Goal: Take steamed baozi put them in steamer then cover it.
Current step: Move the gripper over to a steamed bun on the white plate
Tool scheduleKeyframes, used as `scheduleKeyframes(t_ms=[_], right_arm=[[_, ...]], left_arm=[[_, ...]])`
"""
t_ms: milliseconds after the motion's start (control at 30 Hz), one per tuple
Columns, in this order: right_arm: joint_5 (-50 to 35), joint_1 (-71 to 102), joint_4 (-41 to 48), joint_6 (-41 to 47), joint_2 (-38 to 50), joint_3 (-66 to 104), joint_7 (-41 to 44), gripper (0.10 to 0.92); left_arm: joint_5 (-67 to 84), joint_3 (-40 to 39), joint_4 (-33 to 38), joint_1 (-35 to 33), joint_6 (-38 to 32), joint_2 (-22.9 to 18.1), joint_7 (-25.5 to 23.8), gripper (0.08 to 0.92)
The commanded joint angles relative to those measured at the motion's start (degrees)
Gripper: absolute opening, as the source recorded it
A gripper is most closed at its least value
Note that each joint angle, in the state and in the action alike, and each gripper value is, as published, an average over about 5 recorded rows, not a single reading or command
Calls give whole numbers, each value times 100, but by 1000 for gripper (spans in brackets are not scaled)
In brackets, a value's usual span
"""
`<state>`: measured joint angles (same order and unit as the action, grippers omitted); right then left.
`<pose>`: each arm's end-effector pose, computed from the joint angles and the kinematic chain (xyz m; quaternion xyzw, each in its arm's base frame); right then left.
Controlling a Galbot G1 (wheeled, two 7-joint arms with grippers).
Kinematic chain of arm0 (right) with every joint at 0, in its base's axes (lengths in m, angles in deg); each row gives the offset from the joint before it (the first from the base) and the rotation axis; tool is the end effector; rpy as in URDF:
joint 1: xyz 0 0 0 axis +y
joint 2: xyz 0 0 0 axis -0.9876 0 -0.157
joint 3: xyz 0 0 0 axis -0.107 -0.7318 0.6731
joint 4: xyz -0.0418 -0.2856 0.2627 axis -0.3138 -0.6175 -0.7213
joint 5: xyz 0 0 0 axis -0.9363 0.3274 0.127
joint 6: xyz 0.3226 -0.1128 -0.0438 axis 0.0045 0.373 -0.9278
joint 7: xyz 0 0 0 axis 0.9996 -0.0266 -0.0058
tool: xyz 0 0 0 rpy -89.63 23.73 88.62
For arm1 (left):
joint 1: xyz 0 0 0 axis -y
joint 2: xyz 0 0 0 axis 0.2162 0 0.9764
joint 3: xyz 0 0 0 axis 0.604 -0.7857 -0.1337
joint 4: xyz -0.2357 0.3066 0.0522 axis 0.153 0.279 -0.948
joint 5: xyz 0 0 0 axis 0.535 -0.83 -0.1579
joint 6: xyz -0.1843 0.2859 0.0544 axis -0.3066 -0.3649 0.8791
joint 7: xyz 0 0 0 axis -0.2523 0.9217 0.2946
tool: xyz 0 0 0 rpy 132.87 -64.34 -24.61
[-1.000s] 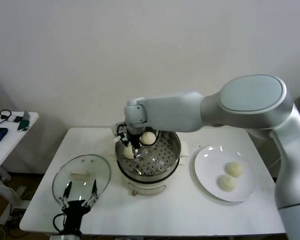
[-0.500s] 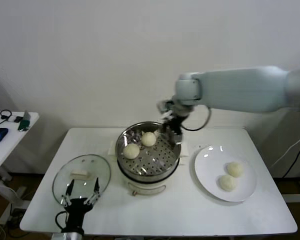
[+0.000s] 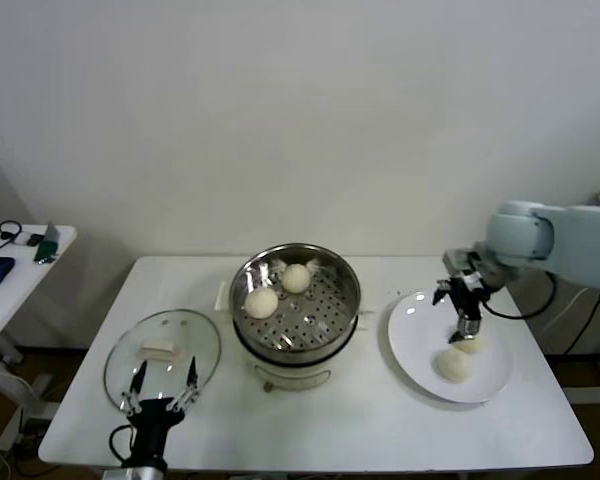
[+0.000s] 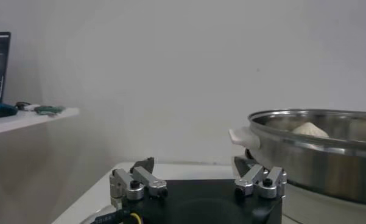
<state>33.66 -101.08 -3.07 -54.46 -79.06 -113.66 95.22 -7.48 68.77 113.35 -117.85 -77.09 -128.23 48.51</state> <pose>0.4775 -0.1815 -0.1008 0.5155 -0.5265 0.5173 0.4353 0.0831 0.0295 -0.3687 0.0520 -0.9973 -0.0008 0.0525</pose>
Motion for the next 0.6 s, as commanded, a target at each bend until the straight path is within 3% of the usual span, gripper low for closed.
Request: scheduleKeyframes(t_ms=[33, 600], right_arm=[[1027, 1738, 339, 50, 723, 923, -143, 823], [1250, 3183, 1416, 114, 289, 2301, -298, 823]], left_arm=[[-16, 4, -21, -44, -27, -7, 10, 823], [-43, 11, -34, -86, -31, -16, 12, 823]])
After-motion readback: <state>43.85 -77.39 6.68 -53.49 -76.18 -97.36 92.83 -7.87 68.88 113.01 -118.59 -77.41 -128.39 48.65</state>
